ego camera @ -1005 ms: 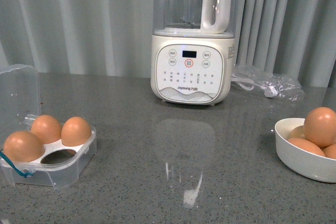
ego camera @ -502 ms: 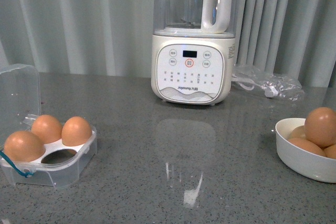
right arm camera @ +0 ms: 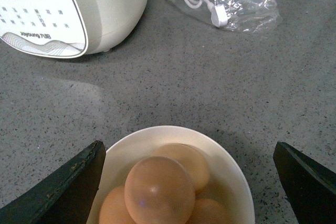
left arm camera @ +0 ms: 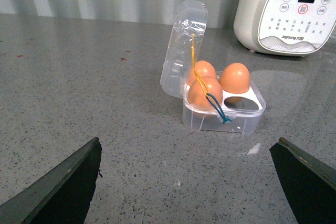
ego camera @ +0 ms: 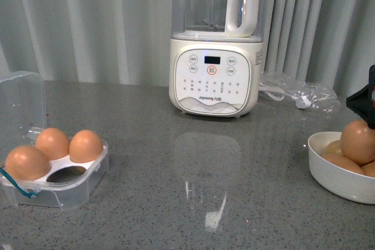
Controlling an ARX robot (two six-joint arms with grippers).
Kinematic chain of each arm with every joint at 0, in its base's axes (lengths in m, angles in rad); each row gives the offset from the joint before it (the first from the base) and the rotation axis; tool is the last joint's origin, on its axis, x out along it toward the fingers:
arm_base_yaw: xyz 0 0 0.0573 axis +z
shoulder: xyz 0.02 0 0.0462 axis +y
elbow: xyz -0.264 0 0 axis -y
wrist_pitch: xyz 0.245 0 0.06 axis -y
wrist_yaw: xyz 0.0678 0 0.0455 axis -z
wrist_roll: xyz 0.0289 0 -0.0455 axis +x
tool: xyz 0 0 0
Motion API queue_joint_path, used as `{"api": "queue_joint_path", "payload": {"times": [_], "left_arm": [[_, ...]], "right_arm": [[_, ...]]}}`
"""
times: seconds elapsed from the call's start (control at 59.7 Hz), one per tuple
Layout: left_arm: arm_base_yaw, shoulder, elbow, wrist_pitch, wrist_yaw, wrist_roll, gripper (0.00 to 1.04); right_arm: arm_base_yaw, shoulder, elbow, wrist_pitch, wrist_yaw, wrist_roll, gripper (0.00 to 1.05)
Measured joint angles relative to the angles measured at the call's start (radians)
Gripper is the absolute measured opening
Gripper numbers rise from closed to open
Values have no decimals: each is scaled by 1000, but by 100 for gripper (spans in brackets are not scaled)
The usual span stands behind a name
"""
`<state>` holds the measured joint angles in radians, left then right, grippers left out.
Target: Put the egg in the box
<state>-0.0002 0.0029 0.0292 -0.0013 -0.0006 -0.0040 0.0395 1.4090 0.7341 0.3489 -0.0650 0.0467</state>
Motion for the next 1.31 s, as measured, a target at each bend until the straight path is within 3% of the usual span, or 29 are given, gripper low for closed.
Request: {"api": "queue_joint_path", "payload": {"times": [0.837,0.904,1.088,1.306], "left_arm": [[0,0,0,0,0,0,98],[0,0,0,0,0,0,98],[0,0,0,0,0,0,98],[0,0,0,0,0,0,98]], "right_arm": [[5,97,-31,75,-68,-34,97],[5,97,-31,75,-64,-35,88],[8,97,-35,75,-57,-39,46],[11,76,-37,62,-60,-52,43]]}}
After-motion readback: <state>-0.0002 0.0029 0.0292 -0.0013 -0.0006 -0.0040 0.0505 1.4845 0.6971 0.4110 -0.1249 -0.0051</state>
